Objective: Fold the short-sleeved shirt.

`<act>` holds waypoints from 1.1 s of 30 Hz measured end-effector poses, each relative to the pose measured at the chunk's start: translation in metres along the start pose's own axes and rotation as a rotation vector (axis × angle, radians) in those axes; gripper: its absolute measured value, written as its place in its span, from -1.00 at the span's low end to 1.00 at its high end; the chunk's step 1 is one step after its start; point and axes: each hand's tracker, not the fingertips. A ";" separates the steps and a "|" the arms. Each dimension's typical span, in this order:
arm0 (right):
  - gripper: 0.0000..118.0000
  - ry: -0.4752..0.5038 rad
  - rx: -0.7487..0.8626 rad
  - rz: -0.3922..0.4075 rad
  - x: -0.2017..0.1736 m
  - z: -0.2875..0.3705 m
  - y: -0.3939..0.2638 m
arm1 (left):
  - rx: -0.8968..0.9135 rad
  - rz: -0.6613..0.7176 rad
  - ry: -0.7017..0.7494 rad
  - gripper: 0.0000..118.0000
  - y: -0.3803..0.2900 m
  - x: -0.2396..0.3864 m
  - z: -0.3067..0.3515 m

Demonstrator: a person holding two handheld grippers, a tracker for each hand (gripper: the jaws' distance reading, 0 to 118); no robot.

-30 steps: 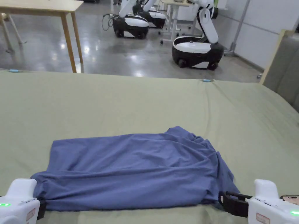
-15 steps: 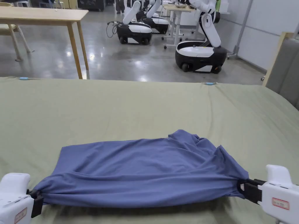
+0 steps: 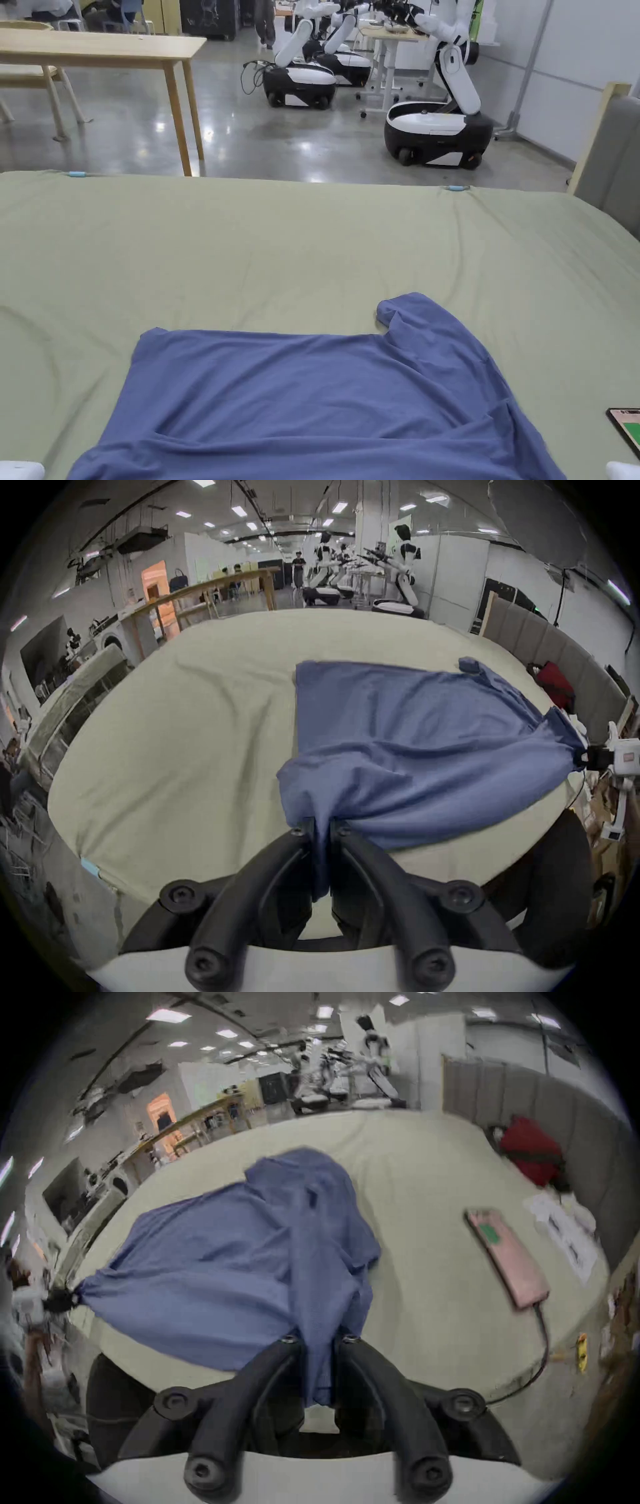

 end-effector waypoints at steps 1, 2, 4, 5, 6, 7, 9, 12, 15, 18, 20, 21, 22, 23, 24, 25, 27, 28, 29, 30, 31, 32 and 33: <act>-0.55 -0.013 0.037 0.007 -0.002 0.006 0.002 | 0.028 0.012 0.040 -0.79 0.002 0.002 0.007; 0.04 -0.022 0.078 0.033 -0.010 0.017 0.008 | 0.066 0.022 0.073 -0.30 0.006 0.004 0.015; 0.81 0.015 0.164 0.076 -0.024 0.036 0.019 | 0.144 0.019 0.048 0.86 0.015 0.007 0.029; 0.88 0.020 0.230 0.104 -0.036 0.045 0.026 | 0.206 0.010 0.028 0.96 0.022 0.013 0.035; 0.88 0.017 0.289 0.147 -0.052 0.051 0.033 | 0.256 -0.004 0.034 0.96 0.030 0.021 0.036; 0.87 0.010 0.324 0.187 -0.064 0.054 0.039 | 0.272 -0.036 0.031 0.96 0.036 0.031 0.035; 0.88 -0.021 0.409 0.275 -0.095 0.054 0.050 | 0.333 -0.050 0.024 0.96 0.052 0.049 0.027; 0.87 -0.002 0.434 0.302 -0.131 0.040 0.057 | 0.328 -0.036 -0.002 0.94 0.071 0.068 0.006; -0.04 0.043 0.368 0.302 -0.153 0.019 0.059 | 0.277 -0.084 -0.004 0.13 0.081 0.083 -0.014; -0.99 0.100 0.323 0.308 -0.162 0.007 0.057 | 0.134 -0.073 -0.091 -1.00 0.086 0.080 -0.040; -0.99 0.094 0.335 0.309 -0.164 0.004 0.056 | 0.129 -0.072 -0.071 -1.00 0.087 0.075 -0.055; -0.99 0.092 0.321 0.310 -0.163 0.000 0.058 | 0.121 -0.078 -0.060 -1.00 0.090 0.070 -0.063; -0.99 0.094 0.309 0.306 -0.159 -0.003 0.058 | 0.113 -0.076 -0.052 -1.00 0.095 0.064 -0.069; -0.99 0.095 0.298 0.300 -0.155 -0.006 0.060 | 0.110 -0.067 -0.049 -1.00 0.100 0.058 -0.077; -0.99 0.089 0.291 0.298 -0.152 -0.009 0.061 | 0.108 -0.059 -0.039 -1.00 0.109 0.051 -0.086; -0.99 0.081 0.279 0.298 -0.149 -0.012 0.063 | 0.109 -0.051 -0.019 -1.00 0.118 0.044 -0.095; -0.99 0.068 0.261 0.294 -0.139 -0.019 0.067 | 0.119 -0.053 0.038 -0.54 0.139 0.031 -0.116; -0.99 0.060 0.254 0.290 -0.134 -0.022 0.070 | 0.105 -0.048 0.052 0.13 0.153 0.023 -0.132; -0.99 0.051 0.245 0.289 -0.129 -0.025 0.074 | 0.077 -0.047 0.078 0.95 0.165 0.014 -0.153; -0.99 0.042 0.239 0.286 -0.123 -0.029 0.077 | 0.135 -0.084 0.046 0.99 0.173 0.009 -0.161; -0.99 0.032 0.232 0.283 -0.117 -0.033 0.082 | 0.075 -0.065 0.088 0.98 0.189 0.005 -0.180; -0.99 0.018 0.220 0.282 -0.111 -0.038 0.088 | 0.014 -0.061 0.103 0.98 0.200 0.002 -0.200; -0.99 0.001 0.213 0.279 -0.105 -0.043 0.093 | -0.024 -0.054 0.119 0.98 0.208 -0.001 -0.219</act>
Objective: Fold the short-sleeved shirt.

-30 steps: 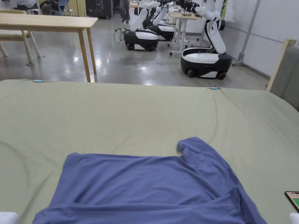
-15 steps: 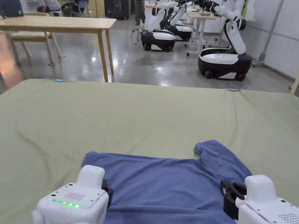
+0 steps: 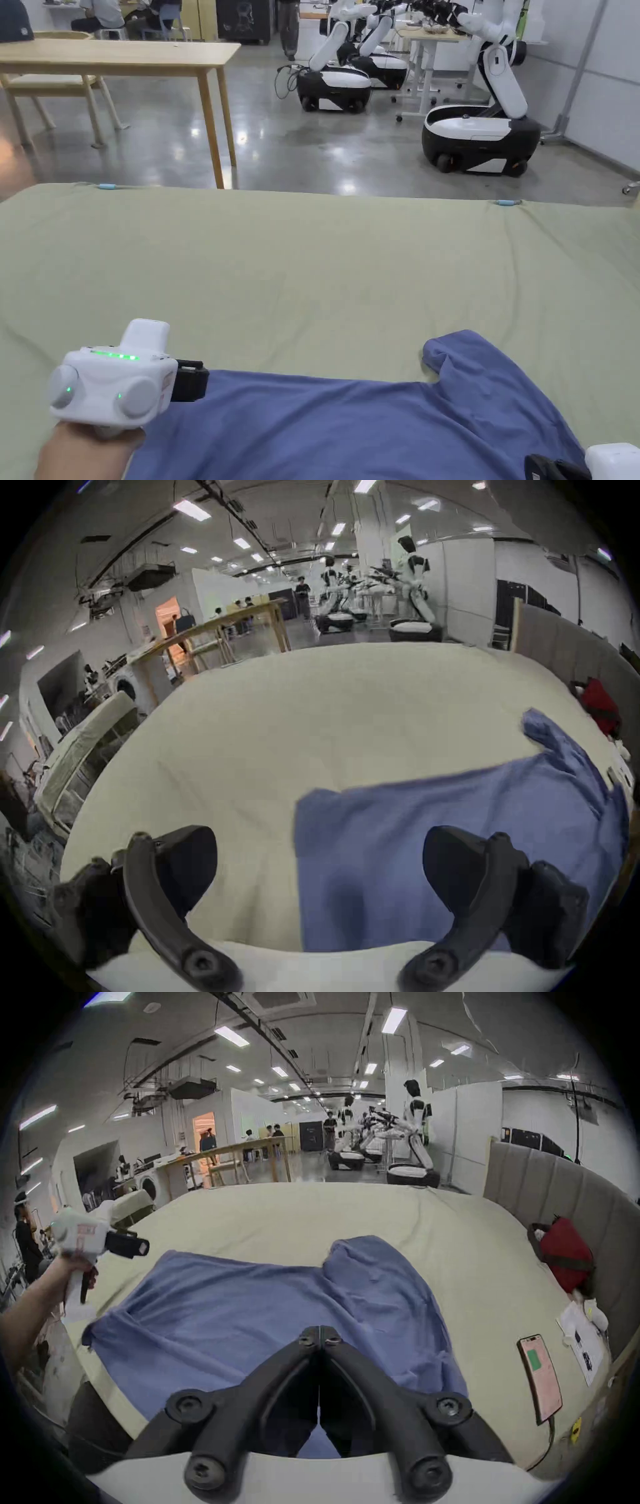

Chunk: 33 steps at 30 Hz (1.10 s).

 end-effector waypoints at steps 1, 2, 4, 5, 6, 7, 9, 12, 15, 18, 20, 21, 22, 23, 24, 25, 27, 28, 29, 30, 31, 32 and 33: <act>-0.99 -0.010 -0.006 -0.004 0.006 -0.005 0.003 | -0.025 -0.001 0.005 0.97 0.005 0.000 -0.014; -0.99 -0.018 -0.018 -0.011 0.015 -0.011 0.007 | -0.050 0.002 0.005 0.91 0.006 0.001 -0.027; -0.99 -0.043 -0.060 -0.022 0.032 -0.026 0.015 | -0.084 0.006 0.028 0.73 0.010 0.006 -0.046; -0.99 -0.060 -0.074 -0.027 0.043 -0.037 0.020 | -0.106 -0.016 0.012 0.68 0.010 0.011 -0.053; -0.99 -0.062 -0.082 -0.039 0.055 -0.048 0.027 | -0.154 -0.070 -0.021 0.68 0.008 0.024 -0.042; -0.99 -0.067 -0.094 -0.059 0.065 -0.059 0.034 | -0.181 -0.104 -0.014 0.57 0.007 0.030 -0.039; -0.97 -0.061 -0.169 -0.124 0.091 -0.092 0.048 | -0.127 -0.103 -0.051 0.19 0.014 0.041 -0.011; 0.60 -0.064 -0.280 -0.142 0.118 -0.155 0.061 | -0.078 -0.132 -0.058 -1.00 0.025 0.047 0.011; 0.96 -0.137 -0.321 -0.090 0.121 -0.204 0.075 | -0.059 -0.122 -0.095 -1.00 0.027 0.047 0.021; 0.91 -0.127 -0.426 -0.106 0.117 -0.233 0.062 | -0.037 -0.119 -0.090 -1.00 0.026 0.046 0.024; 0.08 -0.201 -0.421 -0.013 0.100 -0.230 0.057 | -0.041 -0.112 -0.087 -1.00 0.026 0.041 0.023; -0.02 -0.172 -0.369 0.009 0.092 -0.218 0.059 | -0.042 -0.109 -0.085 -1.00 0.027 0.038 0.021; -0.32 -0.144 -0.383 -0.007 0.089 -0.213 0.060 | -0.033 -0.111 -0.075 -1.00 0.022 0.042 0.025; -0.93 -0.148 -0.386 0.006 0.085 -0.207 0.060 | -0.034 -0.105 -0.074 -1.00 0.022 0.039 0.025; -0.95 -0.145 -0.346 0.020 0.085 -0.196 0.063 | -0.031 -0.098 -0.071 -1.00 0.022 0.037 0.026; -0.95 -0.123 -0.336 0.008 0.088 -0.188 0.069 | -0.014 -0.084 -0.065 -1.00 0.022 0.033 0.029; -0.96 -0.122 -0.255 0.003 0.089 -0.159 0.084 | 0.041 -0.058 -0.056 -1.00 0.019 0.030 0.051; -0.96 -0.121 -0.202 0.016 0.089 -0.143 0.091 | 0.061 -0.051 -0.061 -1.00 0.019 0.026 0.061; -0.96 -0.103 -0.143 0.020 0.088 -0.122 0.099 | 0.089 -0.046 -0.075 -1.00 0.018 0.022 0.075; -0.96 -0.086 -0.110 0.020 0.087 -0.104 0.104 | 0.119 -0.046 -0.085 -1.00 0.017 0.019 0.089; -0.96 -0.074 -0.075 0.024 0.084 -0.081 0.108 | 0.154 -0.042 -0.086 -1.00 0.014 0.015 0.106; -0.96 -0.059 -0.034 0.040 0.080 -0.058 0.109 | 0.188 -0.037 -0.093 -1.00 0.009 0.010 0.124; -0.96 -0.052 -0.004 0.061 0.076 -0.036 0.108 | 0.220 -0.032 -0.103 -1.00 0.003 0.006 0.142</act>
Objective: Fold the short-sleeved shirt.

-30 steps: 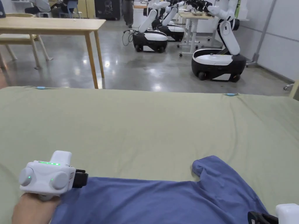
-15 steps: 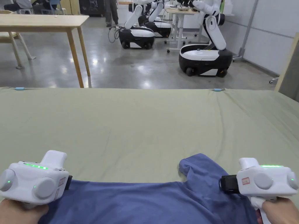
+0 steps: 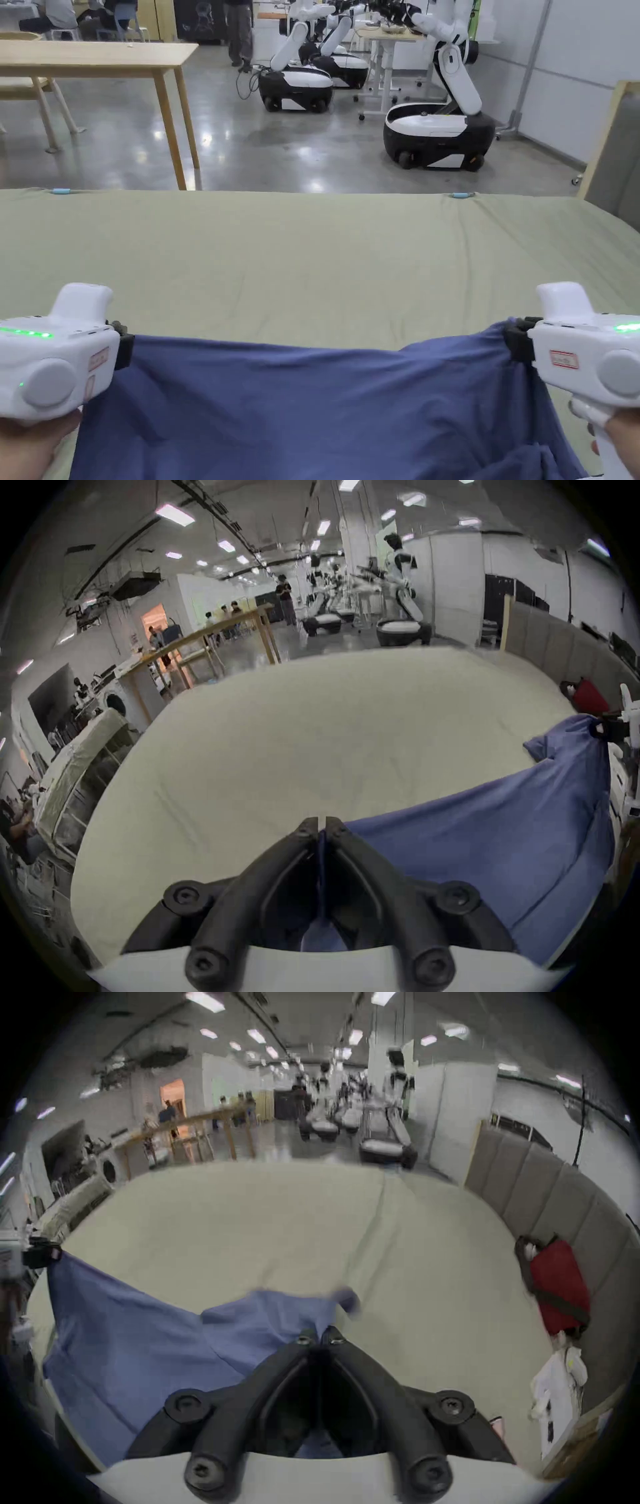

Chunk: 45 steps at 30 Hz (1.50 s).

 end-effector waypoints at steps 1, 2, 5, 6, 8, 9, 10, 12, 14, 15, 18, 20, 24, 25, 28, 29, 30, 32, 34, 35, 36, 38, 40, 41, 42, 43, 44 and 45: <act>-0.96 0.005 0.027 0.013 -0.003 0.024 -0.004 | 0.034 0.008 -0.010 -1.00 -0.005 -0.003 0.022; -0.96 0.014 0.056 0.018 -0.006 0.047 -0.012 | 0.063 0.024 -0.016 -1.00 -0.014 -0.006 0.043; -0.96 0.022 0.061 0.025 -0.014 0.098 -0.050 | 0.059 0.015 -0.019 -1.00 -0.052 -0.013 0.087; -0.96 0.021 0.063 0.026 -0.018 0.110 -0.068 | 0.055 0.016 -0.017 -1.00 -0.069 -0.015 0.099; -0.96 0.009 0.023 0.046 -0.025 0.123 -0.105 | 0.012 0.020 -0.017 -1.00 -0.103 -0.019 0.114; -0.96 -0.009 -0.010 0.050 -0.028 0.126 -0.126 | -0.025 0.026 -0.015 -1.00 -0.121 -0.020 0.120; -0.96 -0.019 -0.040 0.039 -0.029 0.128 -0.143 | -0.060 0.039 -0.012 -1.00 -0.135 -0.021 0.122; -0.96 -0.017 -0.117 -0.028 -0.028 0.121 -0.182 | -0.128 0.077 -0.015 -1.00 -0.169 -0.026 0.122; -0.96 -0.037 -0.157 -0.094 -0.024 0.111 -0.206 | -0.164 0.110 -0.040 -1.00 -0.185 -0.025 0.115; -0.96 -0.026 -0.168 -0.126 -0.022 0.107 -0.214 | -0.156 0.097 -0.035 -1.00 -0.190 -0.022 0.111; -0.91 -0.037 -0.178 -0.127 -0.024 0.105 -0.209 | -0.137 0.070 0.046 -0.56 -0.186 -0.011 0.113; -0.01 -0.066 -0.144 -0.109 -0.037 0.120 -0.193 | -0.079 0.112 0.040 0.78 -0.173 -0.005 0.125; 0.87 -0.015 0.119 -0.057 -0.078 0.152 -0.137 | 0.096 0.118 -0.020 0.91 -0.130 0.024 0.139; 0.87 -0.006 0.173 -0.046 -0.088 0.156 -0.124 | 0.140 0.114 -0.019 0.91 -0.123 0.029 0.138; 0.87 0.016 0.294 -0.028 -0.114 0.157 -0.096 | 0.227 0.113 -0.021 0.91 -0.102 0.052 0.135; 0.86 0.006 0.303 -0.021 -0.122 0.155 -0.090 | 0.232 0.118 -0.018 0.91 -0.101 0.057 0.131; 0.76 0.016 0.308 -0.020 -0.128 0.153 -0.086 | 0.232 0.112 -0.014 0.88 -0.100 0.062 0.128; 0.44 0.042 0.321 -0.026 -0.134 0.147 -0.087 | 0.220 0.066 -0.005 0.74 -0.100 0.070 0.124; -0.24 -0.015 0.302 -0.015 -0.142 0.137 -0.088 | 0.173 0.024 0.034 0.33 -0.104 0.079 0.122; -1.00 0.018 0.292 -0.015 -0.139 0.135 -0.088 | 0.191 0.035 -0.012 -0.79 -0.106 0.078 0.123; -1.00 0.055 0.277 -0.040 -0.139 0.134 -0.089 | 0.168 0.055 -0.065 -1.00 -0.107 0.075 0.124; -1.00 0.033 0.291 -0.030 -0.140 0.134 -0.090 | 0.176 0.035 -0.029 -1.00 -0.110 0.075 0.126; -1.00 0.031 0.292 -0.026 -0.139 0.135 -0.091 | 0.172 0.037 -0.023 -1.00 -0.112 0.064 0.127; -1.00 0.043 0.285 -0.036 -0.137 0.134 -0.091 | 0.170 0.080 -0.042 -1.00 -0.114 0.056 0.129; -1.00 0.046 0.282 -0.042 -0.136 0.133 -0.091 | 0.166 0.147 -0.078 -1.00 -0.117 0.043 0.130; -1.00 0.044 0.281 -0.041 -0.136 0.133 -0.092 | 0.166 0.235 -0.148 -1.00 -0.122 0.028 0.130; -1.00 0.043 0.279 -0.039 -0.138 0.134 -0.094 | 0.146 0.325 -0.212 -0.79 -0.127 0.010 0.129; -1.00 0.046 0.275 -0.039 -0.138 0.134 -0.095 | 0.097 0.379 -0.237 -0.30 -0.137 -0.008 0.118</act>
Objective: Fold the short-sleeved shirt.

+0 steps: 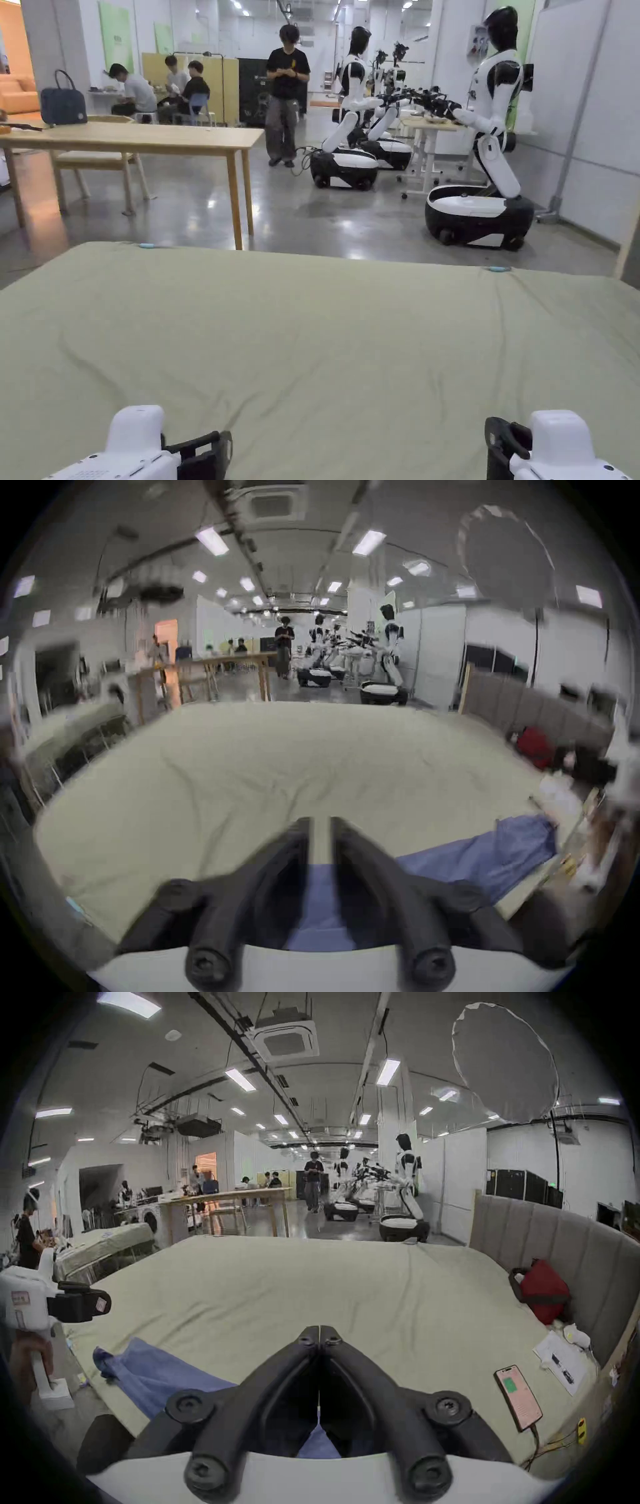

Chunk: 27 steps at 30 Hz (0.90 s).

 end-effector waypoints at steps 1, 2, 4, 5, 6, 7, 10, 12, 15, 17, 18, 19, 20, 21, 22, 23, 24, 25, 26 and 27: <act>-1.00 0.007 -0.005 -0.005 0.000 0.000 -0.001 | -0.040 0.029 0.025 0.47 -0.004 -0.014 -0.002; -1.00 0.014 -0.013 -0.008 -0.001 -0.002 -0.003 | 0.054 0.095 0.072 1.00 -0.006 -0.036 0.003; -1.00 0.028 -0.036 -0.007 -0.005 -0.005 -0.010 | -0.065 0.164 0.062 1.00 -0.020 -0.052 0.007; -1.00 0.036 -0.045 -0.008 -0.007 -0.006 -0.014 | -0.106 0.231 0.053 1.00 -0.028 -0.068 0.007; -1.00 0.040 -0.050 -0.008 -0.009 -0.007 -0.017 | -0.126 0.314 0.022 1.00 -0.036 -0.084 0.006; -1.00 0.042 -0.056 -0.009 -0.014 -0.005 -0.018 | -0.168 0.385 -0.010 1.00 -0.044 -0.099 0.003; -1.00 0.054 -0.071 -0.022 -0.018 -0.005 -0.023 | -0.319 0.749 -0.250 1.00 -0.079 -0.145 -0.020; -1.00 0.061 -0.075 -0.026 -0.021 -0.004 -0.025 | -0.173 0.823 -0.321 1.00 -0.100 -0.148 -0.023; -1.00 0.064 -0.081 -0.027 -0.023 -0.005 -0.025 | -0.197 0.916 -0.445 1.00 -0.097 -0.144 -0.038; -1.00 0.066 -0.083 -0.030 -0.026 -0.006 -0.024 | -0.238 0.910 -0.508 1.00 -0.093 -0.128 -0.055; -1.00 0.066 -0.084 -0.030 -0.028 -0.006 -0.024 | -0.248 0.881 -0.486 1.00 -0.092 -0.118 -0.063; -1.00 0.066 -0.085 -0.029 -0.028 -0.007 -0.024 | -0.257 0.864 -0.459 0.96 -0.092 -0.113 -0.070; -1.00 0.066 -0.085 -0.028 -0.029 -0.007 -0.024 | -0.291 0.870 -0.416 0.75 -0.096 -0.107 -0.081; -1.00 0.065 -0.085 -0.029 -0.029 -0.007 -0.024 | -0.331 0.887 -0.350 0.23 -0.102 -0.104 -0.089; -1.00 0.065 -0.087 -0.029 -0.029 -0.006 -0.024 | -0.325 0.906 -0.299 -0.59 -0.108 -0.104 -0.090; -1.00 0.064 -0.090 -0.028 -0.029 -0.006 -0.023 | -0.271 0.922 -0.338 -0.86 -0.109 -0.106 -0.084; -1.00 0.059 -0.092 -0.026 -0.029 -0.005 -0.024 | -0.209 0.963 -0.341 -0.87 -0.103 -0.105 -0.076; -1.00 0.057 -0.092 -0.024 -0.028 -0.004 -0.024 | -0.171 0.948 -0.302 -0.87 -0.100 -0.107 -0.070; -1.00 0.057 -0.094 -0.022 -0.027 -0.003 -0.024 | -0.137 0.888 -0.272 -0.87 -0.091 -0.109 -0.063; -1.00 0.056 -0.096 -0.020 -0.026 -0.004 -0.024 | -0.121 0.795 -0.223 -0.87 -0.081 -0.108 -0.057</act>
